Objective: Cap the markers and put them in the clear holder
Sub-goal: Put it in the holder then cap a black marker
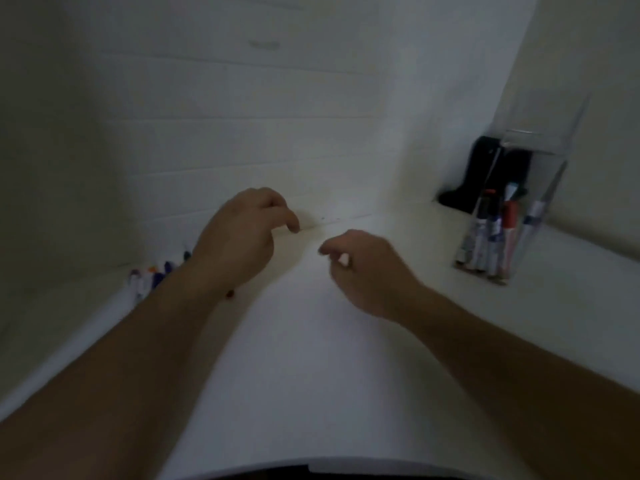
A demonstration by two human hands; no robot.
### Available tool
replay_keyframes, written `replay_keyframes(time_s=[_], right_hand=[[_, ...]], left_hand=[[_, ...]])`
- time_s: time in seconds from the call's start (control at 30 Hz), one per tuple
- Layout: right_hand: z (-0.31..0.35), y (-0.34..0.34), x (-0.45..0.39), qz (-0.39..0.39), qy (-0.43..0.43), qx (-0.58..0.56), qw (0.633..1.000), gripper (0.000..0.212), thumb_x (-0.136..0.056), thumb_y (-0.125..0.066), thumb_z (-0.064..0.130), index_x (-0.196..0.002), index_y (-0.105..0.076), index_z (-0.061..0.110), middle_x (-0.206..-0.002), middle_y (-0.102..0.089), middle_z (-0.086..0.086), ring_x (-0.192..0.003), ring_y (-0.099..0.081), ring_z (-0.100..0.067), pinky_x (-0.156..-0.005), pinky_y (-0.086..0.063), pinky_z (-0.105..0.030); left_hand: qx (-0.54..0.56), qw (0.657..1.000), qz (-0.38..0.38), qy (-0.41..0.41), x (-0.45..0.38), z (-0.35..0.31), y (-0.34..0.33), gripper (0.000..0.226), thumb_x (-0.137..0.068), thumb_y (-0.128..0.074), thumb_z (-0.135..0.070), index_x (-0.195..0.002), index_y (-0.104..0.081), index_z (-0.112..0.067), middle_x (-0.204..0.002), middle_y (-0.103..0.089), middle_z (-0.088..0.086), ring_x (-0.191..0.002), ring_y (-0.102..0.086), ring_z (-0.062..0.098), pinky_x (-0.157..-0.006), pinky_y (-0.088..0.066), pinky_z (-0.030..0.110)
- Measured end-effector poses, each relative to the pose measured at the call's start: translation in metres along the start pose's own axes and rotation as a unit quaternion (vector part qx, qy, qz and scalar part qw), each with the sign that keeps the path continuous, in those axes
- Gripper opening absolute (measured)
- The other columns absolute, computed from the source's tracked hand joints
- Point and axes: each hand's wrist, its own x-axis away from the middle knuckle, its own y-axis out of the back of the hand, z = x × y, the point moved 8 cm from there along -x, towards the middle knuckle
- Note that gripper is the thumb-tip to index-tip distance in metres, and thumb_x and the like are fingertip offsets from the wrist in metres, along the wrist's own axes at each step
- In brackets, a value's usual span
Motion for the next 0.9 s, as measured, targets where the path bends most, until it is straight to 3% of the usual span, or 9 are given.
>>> replay_keyframes(time_s=[0.13,0.2,0.33,0.4,0.53,0.63,0.73,0.8,0.9], right_hand=[[0.066,-0.068,-0.017,0.14,0.026,-0.126,0.982,0.03,-0.095,-0.06,0.031,-0.125,-0.062,0.03,-0.117,-0.056,0.005,-0.092,-0.057,-0.011,-0.09,-0.048,-0.025],[0.09,-0.087,-0.023,0.182,0.052,-0.134,0.973,0.031,-0.097,-0.056,0.037,-0.127,-0.06,0.031,-0.116,-0.052,0.001,-0.098,-0.055,-0.015,-0.092,-0.047,-0.029],[0.098,-0.105,-0.03,0.197,0.094,-0.061,0.974,0.03,-0.102,-0.046,0.038,-0.123,-0.064,0.026,-0.108,-0.052,-0.008,-0.092,-0.045,-0.021,-0.09,-0.04,-0.033],[0.095,-0.106,-0.032,0.164,0.097,-0.021,0.981,0.031,-0.102,-0.043,0.038,-0.114,-0.067,0.021,-0.102,-0.051,-0.007,-0.087,-0.05,-0.026,-0.083,-0.046,-0.037],[0.059,-0.092,-0.032,0.144,0.035,0.111,0.983,0.037,-0.101,-0.037,0.045,-0.122,-0.058,0.023,-0.109,-0.057,-0.009,-0.099,-0.06,-0.034,-0.07,-0.04,-0.035],[0.015,-0.066,-0.019,0.143,0.024,0.171,0.975,0.042,-0.1,-0.031,0.053,-0.111,-0.058,0.024,-0.104,-0.063,-0.009,-0.093,-0.064,-0.034,-0.067,-0.043,-0.036],[-0.028,-0.041,-0.003,0.116,-0.018,0.165,0.979,0.037,-0.099,-0.034,0.054,-0.09,-0.053,0.023,-0.088,-0.061,-0.003,-0.082,-0.063,-0.029,-0.067,-0.049,-0.036],[-0.047,-0.03,0.005,0.105,-0.058,0.126,0.985,0.038,-0.098,-0.043,0.05,-0.074,-0.041,0.022,-0.074,-0.053,0.004,-0.069,-0.055,-0.02,-0.057,-0.037,-0.032],[-0.052,-0.026,0.01,0.11,-0.059,0.111,0.986,0.039,-0.096,-0.05,0.046,-0.069,-0.035,0.022,-0.069,-0.047,0.004,-0.061,-0.044,-0.009,-0.051,-0.026,-0.03]], left_hand=[[-0.014,0.989,-0.045,0.142,0.003,0.064,0.032,0.051,-0.075,-0.043,0.015,-0.092,-0.073,-0.022,-0.107,-0.063,0.002,-0.095,-0.058,0.022,-0.083,-0.048,0.035],[-0.012,0.984,-0.052,0.172,0.005,0.078,0.037,0.05,-0.077,-0.043,0.016,-0.089,-0.071,-0.023,-0.106,-0.061,0.001,-0.093,-0.058,0.02,-0.082,-0.047,0.031],[0.008,0.979,-0.036,0.199,0.009,0.089,0.025,0.051,-0.08,-0.04,0.014,-0.084,-0.068,-0.028,-0.103,-0.058,-0.002,-0.093,-0.057,0.019,-0.082,-0.048,0.03],[0.011,0.976,-0.017,0.215,0.011,0.088,0.021,0.051,-0.078,-0.039,0.014,-0.083,-0.067,-0.029,-0.101,-0.056,-0.004,-0.092,-0.054,0.018,-0.081,-0.046,0.029],[0.034,0.95,0.126,0.285,0.021,0.095,0.004,0.047,-0.077,-0.039,0.01,-0.093,-0.066,-0.026,-0.105,-0.057,0.0,-0.091,-0.055,0.022,-0.072,-0.047,0.031],[0.064,0.906,0.266,0.324,0.036,0.098,-0.013,0.038,-0.079,-0.045,0.001,-0.09,-0.062,-0.032,-0.101,-0.06,0.0,-0.084,-0.063,0.02,-0.065,-0.048,0.029],[0.088,0.881,0.311,0.345,0.045,0.1,-0.019,0.033,-0.079,-0.05,-0.005,-0.088,-0.064,-0.034,-0.098,-0.066,0.002,-0.083,-0.068,0.019,-0.071,-0.054,0.031],[0.082,0.879,0.323,0.341,0.046,0.097,-0.018,0.033,-0.079,-0.053,-0.006,-0.091,-0.065,-0.034,-0.101,-0.066,-0.001,-0.087,-0.066,0.016,-0.074,-0.054,0.03],[0.02,0.879,0.365,0.306,0.046,0.093,-0.016,0.033,-0.08,-0.058,-0.01,-0.101,-0.061,-0.035,-0.109,-0.06,-0.007,-0.098,-0.058,0.015,-0.083,-0.049,0.032]])
